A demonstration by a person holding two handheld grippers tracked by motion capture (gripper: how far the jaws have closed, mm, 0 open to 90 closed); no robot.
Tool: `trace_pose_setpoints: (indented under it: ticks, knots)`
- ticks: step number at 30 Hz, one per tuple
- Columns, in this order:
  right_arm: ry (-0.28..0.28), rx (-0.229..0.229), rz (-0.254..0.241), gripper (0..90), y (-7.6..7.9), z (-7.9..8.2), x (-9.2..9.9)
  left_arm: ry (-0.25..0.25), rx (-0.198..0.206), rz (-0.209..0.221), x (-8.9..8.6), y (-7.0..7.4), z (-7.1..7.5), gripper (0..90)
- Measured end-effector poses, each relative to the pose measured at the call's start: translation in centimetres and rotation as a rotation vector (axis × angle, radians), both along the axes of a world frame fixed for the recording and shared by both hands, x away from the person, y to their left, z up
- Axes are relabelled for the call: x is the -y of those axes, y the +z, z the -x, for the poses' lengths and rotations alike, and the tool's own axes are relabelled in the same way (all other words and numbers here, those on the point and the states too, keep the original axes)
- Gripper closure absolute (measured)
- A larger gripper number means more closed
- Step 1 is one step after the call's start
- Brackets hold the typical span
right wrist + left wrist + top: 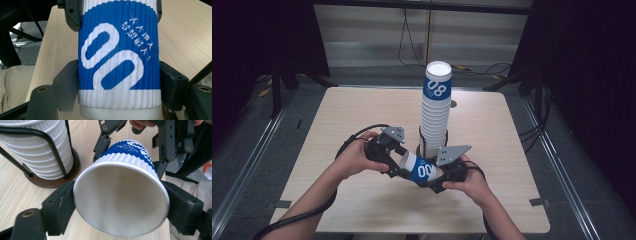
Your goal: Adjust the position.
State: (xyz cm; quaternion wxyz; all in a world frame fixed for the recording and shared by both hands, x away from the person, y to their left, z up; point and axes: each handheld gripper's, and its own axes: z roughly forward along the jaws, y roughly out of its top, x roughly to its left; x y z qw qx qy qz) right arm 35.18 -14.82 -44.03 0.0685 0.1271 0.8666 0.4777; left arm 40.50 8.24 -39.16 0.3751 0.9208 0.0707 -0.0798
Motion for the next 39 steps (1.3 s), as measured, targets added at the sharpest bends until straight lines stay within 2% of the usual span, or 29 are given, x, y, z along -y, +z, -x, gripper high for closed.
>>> trace_pose_setpoints:
  ticks: [8, 9, 18, 20, 22, 24, 25, 26, 29, 31, 33, 34, 36, 39]
  knots:
    - [-0.002, -0.009, -0.012, 27.2, -0.1, 0.0, -0.2, -0.002, 0.017, -0.014, -0.1, 0.4, 0.0, 19.8]
    - [-0.003, -0.009, -0.013, 27.1, -0.1, 0.0, -0.1, 0.010, 0.009, -0.007, 0.0, 0.4, 0.1, 20.0]
    - [-0.010, -0.009, -0.006, 25.5, -0.2, 0.0, -0.2, 0.002, 0.010, -0.030, 0.0, 0.5, 0.1, 21.9]
    - [-0.014, -0.024, -0.006, 23.1, -0.2, 0.0, -0.2, -0.003, 0.009, -0.037, -0.1, 0.5, 0.1, 22.0]
    - [-0.014, -0.022, -0.003, 22.4, -0.3, -0.1, -0.2, -0.018, 0.018, -0.049, -0.1, 0.6, 0.1, 22.2]
    - [-0.015, -0.023, 0.006, 21.4, -0.3, 0.0, -0.2, -0.013, 0.012, -0.048, -0.1, 0.7, 0.1, 22.3]
    - [-0.015, -0.023, 0.004, 21.2, -0.3, -0.1, -0.2, -0.024, 0.025, -0.056, -0.1, 0.8, 0.1, 22.3]
    - [-0.015, -0.024, 0.004, 20.5, -0.3, -0.1, -0.2, -0.008, 0.014, -0.054, -0.2, 0.9, 0.2, 22.4]
    - [-0.024, -0.027, 0.003, 17.9, -0.3, -0.1, -0.2, -0.016, 0.029, -0.064, -0.3, 1.0, 0.1, 22.4]
    - [-0.031, -0.021, 0.010, 17.6, -0.3, -0.1, -0.1, 0.005, 0.014, -0.064, -0.4, 1.0, 0.2, 22.4]
    - [-0.032, -0.017, 0.014, 17.2, -0.3, -0.1, 0.0, 0.008, 0.016, -0.078, -0.5, 1.1, 0.2, 22.4]
    - [-0.035, -0.021, 0.014, 16.8, -0.3, -0.1, 0.1, -0.006, 0.023, -0.091, -0.6, 1.1, 0.1, 22.4]
    - [-0.042, -0.022, 0.020, 15.9, -0.3, -0.1, 0.1, 0.008, 0.016, -0.098, -0.6, 1.1, 0.1, 22.4]
    - [-0.045, -0.026, 0.027, 15.2, -0.3, -0.2, 0.2, 0.013, 0.029, -0.133, -0.6, 1.2, 0.2, 22.3]
